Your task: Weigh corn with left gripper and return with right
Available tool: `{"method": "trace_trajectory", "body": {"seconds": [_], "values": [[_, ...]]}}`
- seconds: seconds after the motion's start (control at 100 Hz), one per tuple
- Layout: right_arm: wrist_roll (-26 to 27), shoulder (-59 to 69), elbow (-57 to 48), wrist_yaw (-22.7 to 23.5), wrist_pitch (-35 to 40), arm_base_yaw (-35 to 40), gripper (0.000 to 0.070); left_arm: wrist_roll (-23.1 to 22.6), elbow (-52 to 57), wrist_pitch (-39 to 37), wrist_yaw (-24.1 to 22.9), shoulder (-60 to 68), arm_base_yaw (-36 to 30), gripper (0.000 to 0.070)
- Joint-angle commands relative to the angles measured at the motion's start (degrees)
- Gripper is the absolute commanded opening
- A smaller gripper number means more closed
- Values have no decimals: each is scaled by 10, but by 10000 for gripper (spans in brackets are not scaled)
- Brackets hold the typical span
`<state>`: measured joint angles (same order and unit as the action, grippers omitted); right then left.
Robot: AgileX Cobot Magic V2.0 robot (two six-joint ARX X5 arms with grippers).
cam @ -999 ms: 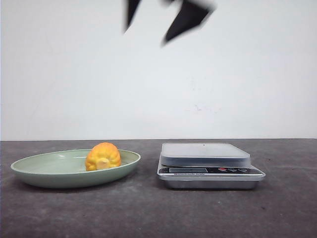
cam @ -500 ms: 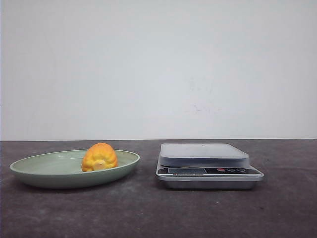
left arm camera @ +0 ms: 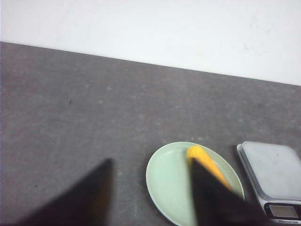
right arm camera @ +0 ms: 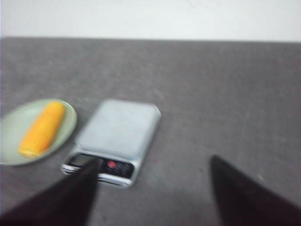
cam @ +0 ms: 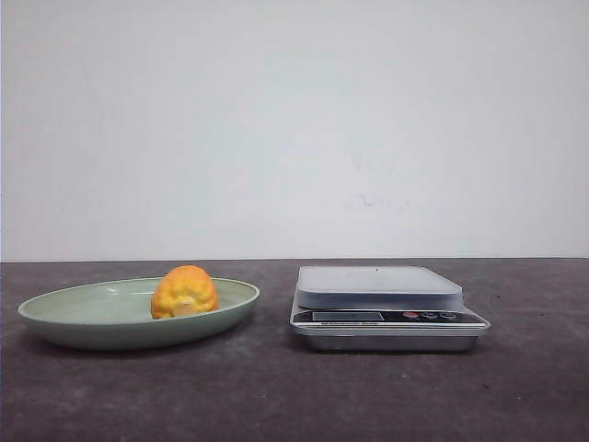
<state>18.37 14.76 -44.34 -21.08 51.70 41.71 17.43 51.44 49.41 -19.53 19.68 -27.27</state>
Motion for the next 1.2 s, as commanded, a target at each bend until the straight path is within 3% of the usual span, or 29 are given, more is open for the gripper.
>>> {"method": "trace_trajectory", "body": {"seconds": [0.0,1.079,1.109,1.189], "values": [[10,-17,7,-4,-11,5,0,-7,0,-10,1,0,-2,4],[20,-31,14,-14,-20,5,7,-8,-3,29,1,-5,-3,3],[20,-31,14,-14,-20,5,7,-35,-3,31,-3,-8,-2,3],[20,-31,14,-14,-20,5,7,-168,-5,37,-34,-15,4,3]]}}
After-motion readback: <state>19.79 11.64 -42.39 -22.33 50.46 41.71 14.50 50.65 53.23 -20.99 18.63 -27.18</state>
